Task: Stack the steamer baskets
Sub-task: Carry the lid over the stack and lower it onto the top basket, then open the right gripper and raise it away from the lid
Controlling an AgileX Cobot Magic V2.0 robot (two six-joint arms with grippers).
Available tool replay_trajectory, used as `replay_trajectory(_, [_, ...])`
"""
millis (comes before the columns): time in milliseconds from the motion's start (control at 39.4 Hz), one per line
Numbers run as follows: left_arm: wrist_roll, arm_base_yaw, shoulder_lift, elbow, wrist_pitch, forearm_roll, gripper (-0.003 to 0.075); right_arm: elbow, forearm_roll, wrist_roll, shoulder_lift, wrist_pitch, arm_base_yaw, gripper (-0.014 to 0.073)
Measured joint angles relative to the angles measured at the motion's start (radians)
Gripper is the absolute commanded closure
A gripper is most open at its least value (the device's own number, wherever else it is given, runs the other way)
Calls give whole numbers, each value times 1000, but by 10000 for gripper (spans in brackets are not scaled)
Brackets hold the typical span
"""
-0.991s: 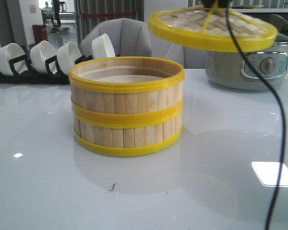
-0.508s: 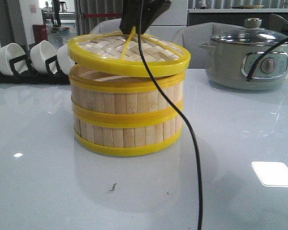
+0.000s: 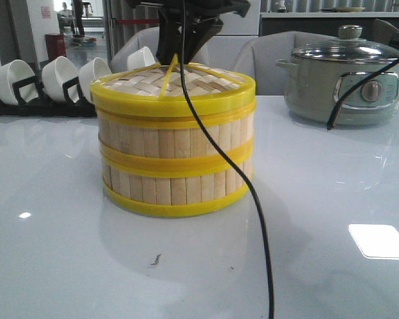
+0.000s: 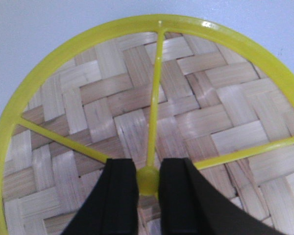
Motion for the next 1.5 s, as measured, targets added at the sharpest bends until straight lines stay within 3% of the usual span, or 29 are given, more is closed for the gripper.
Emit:
replay_trajectory(686, [0,0,0,0,0,0,619,0,-30,0,0,9,0,526])
replay_trajectory(788, [0,0,0,0,0,0,619,0,-31,0,0,9,0,418])
replay_trajectory(940, [0,0,0,0,0,0,619,0,-31,0,0,7,0,148])
replay_trajectory(991, [0,0,0,0,0,0,619,0,-32,0,0,0,0,118])
replay_trajectory(1346, [0,0,0,0,0,0,619,0,-36,0,-35,-39,0,116])
replay_trajectory(1499, [0,0,0,0,0,0,619,0,-38,0,-82,-44,-9,155])
